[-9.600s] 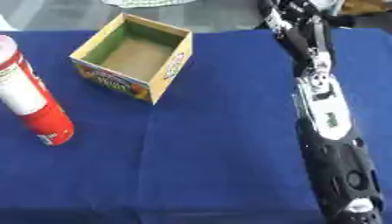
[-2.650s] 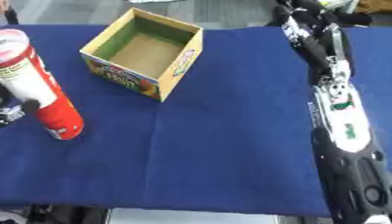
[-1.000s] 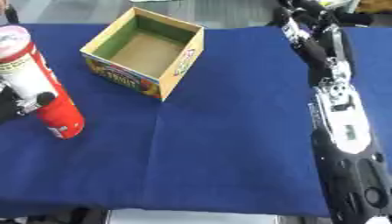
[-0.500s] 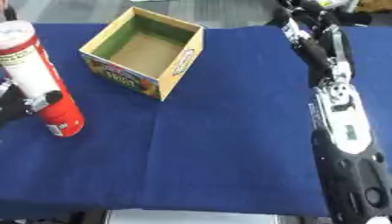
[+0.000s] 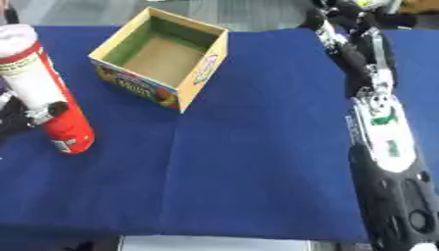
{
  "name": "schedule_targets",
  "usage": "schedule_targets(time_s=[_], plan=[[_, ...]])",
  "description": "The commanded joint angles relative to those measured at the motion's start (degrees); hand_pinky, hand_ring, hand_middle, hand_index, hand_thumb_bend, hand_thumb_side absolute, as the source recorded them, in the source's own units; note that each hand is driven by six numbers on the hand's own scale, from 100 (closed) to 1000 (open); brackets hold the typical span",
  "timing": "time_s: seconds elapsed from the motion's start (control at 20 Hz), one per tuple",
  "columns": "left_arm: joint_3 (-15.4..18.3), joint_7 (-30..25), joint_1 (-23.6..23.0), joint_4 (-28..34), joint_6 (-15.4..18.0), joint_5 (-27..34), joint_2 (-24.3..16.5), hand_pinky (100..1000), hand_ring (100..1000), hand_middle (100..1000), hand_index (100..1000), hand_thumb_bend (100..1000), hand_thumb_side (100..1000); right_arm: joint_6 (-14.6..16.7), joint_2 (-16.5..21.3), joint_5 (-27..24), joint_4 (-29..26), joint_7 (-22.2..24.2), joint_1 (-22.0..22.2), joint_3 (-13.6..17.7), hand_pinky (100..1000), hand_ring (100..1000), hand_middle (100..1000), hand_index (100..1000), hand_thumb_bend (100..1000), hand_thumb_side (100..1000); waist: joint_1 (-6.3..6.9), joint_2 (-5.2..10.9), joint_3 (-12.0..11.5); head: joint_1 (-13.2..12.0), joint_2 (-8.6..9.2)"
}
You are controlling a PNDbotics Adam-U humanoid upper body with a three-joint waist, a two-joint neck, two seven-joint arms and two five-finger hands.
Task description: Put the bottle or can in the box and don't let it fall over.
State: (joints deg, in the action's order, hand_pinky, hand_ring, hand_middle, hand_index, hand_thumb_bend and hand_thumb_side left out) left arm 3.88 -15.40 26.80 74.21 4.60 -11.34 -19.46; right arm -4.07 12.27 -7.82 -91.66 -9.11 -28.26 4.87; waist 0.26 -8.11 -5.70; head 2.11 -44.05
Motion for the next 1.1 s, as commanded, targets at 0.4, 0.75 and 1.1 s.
schedule_targets(time_s=[0.4,0.75,1.1], plan=[[0.1,1.7,0.5,1.2,0.3,1.4,0.1,1000,790,571,549,618,380,0.1,0.4,-0.3,-0.7,0.0,-0.9,0.1,756,962,1000,809,668,404,0.09,0.73,0.0,-0.3,0.58],[0.1,1.2,0.3,1.2,0.0,3.3,0.5,1000,749,511,457,471,343,0.1,0.4,-0.4,-0.6,-0.1,-0.7,0.1,757,962,1000,809,668,401,0.06,0.75,0.0,-0.2,0.73],[0.1,1.5,0.3,1.3,-1.1,5.7,0.5,1000,722,482,421,304,315,0.1,0.4,-0.4,-0.6,0.0,-0.8,0.1,757,962,1000,810,668,401,0.05,0.71,-0.1,-0.2,0.66]])
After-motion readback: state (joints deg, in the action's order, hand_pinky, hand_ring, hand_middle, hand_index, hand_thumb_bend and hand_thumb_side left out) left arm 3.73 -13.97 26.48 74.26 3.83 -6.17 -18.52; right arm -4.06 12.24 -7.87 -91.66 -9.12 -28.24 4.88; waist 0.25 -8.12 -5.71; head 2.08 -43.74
